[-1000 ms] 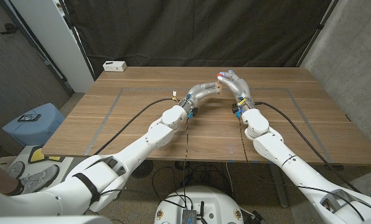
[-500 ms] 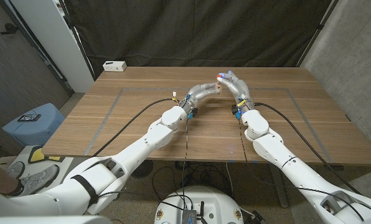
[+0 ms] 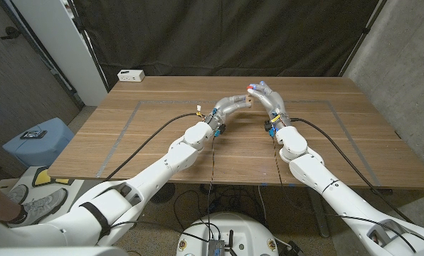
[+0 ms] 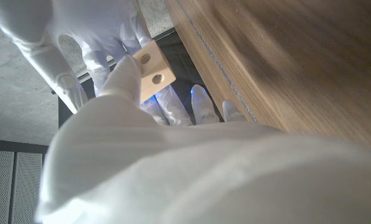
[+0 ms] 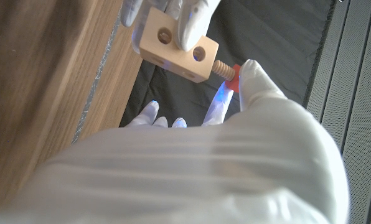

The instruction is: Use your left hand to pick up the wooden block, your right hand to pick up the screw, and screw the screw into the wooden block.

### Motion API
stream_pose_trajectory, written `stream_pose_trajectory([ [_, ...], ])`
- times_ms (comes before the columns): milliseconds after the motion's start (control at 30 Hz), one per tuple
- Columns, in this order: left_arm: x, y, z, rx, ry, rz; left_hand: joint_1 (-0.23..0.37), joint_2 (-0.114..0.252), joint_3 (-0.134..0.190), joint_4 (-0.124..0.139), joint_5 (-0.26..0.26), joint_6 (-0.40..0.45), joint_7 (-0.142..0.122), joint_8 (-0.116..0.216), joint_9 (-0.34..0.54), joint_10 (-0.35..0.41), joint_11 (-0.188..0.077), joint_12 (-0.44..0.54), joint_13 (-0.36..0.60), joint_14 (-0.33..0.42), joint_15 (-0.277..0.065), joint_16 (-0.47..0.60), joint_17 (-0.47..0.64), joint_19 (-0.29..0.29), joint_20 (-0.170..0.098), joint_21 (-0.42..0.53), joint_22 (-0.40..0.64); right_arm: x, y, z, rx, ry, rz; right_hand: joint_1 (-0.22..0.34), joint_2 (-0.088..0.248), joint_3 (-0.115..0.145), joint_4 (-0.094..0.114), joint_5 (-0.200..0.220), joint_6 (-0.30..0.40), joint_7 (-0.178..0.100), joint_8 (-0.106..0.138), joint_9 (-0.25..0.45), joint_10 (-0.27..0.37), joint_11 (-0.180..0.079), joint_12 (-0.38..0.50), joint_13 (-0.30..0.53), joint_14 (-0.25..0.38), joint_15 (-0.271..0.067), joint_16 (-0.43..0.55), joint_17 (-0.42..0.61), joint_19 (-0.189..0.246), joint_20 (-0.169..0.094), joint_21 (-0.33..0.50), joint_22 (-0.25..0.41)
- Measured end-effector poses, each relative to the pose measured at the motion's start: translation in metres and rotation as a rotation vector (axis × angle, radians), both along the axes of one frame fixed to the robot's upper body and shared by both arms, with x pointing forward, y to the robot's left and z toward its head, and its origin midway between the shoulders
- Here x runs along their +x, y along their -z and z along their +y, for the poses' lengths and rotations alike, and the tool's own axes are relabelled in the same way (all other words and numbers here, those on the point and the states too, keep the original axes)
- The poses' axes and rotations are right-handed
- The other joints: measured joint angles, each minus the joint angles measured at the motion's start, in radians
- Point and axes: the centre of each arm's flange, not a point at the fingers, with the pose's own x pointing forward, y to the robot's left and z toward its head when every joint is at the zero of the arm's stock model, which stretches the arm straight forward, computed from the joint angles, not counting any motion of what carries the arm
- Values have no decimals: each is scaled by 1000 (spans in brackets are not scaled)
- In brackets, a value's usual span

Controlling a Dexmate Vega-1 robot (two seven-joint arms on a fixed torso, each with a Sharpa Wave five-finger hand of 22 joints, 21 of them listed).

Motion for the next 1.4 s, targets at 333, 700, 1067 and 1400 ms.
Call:
stream_pose_trajectory([
  [333, 0, 0, 0, -1, 0, 0, -1, 1, -1, -1, 5, 1, -1, -1, 0, 1, -1, -3, 0, 0, 0, 0, 0, 0, 0, 0, 0, 0, 1, 0, 0, -3, 2, 0, 0, -3, 3, 4, 0, 0, 0, -1, 0, 0, 0, 0, 0, 0, 0, 0, 0, 0, 0, 0],
  [700, 1, 0, 1, 1, -3, 1, -15, 10, -4, 2, 5, 3, -3, 1, -1, 1, -1, -3, 0, 0, 0, 0, 0, 0, 0, 0, 0, 2, 2, 1, 2, -8, 3, 0, 0, -7, -1, 4, 0, 0, 4, -1, 0, 0, 0, 1, 0, 0, 0, 0, 0, 0, 0, 0],
  [1067, 1, -1, 1, 3, 0, -1, -15, 11, -3, 2, 5, 3, -3, 0, 0, 1, -1, -2, 0, 0, 0, 0, 0, 0, 0, 0, 0, 3, 2, 1, 1, -12, 6, 0, 0, -7, -1, 4, 0, 0, 4, -3, 0, 0, 0, 5, 0, 0, -5, 0, 0, 0, 0, 0],
  [1400, -1, -1, 1, 2, 3, -3, -11, 15, -3, 2, 5, 2, -2, 0, 0, 1, 3, -2, 0, 0, 0, 0, 0, 0, 0, 0, 0, 3, 3, 3, -3, -15, 9, 0, 0, -7, -1, 4, -2, -2, 4, -4, 0, 0, 0, 5, 0, 0, -5, 0, 0, 0, 0, 0],
])
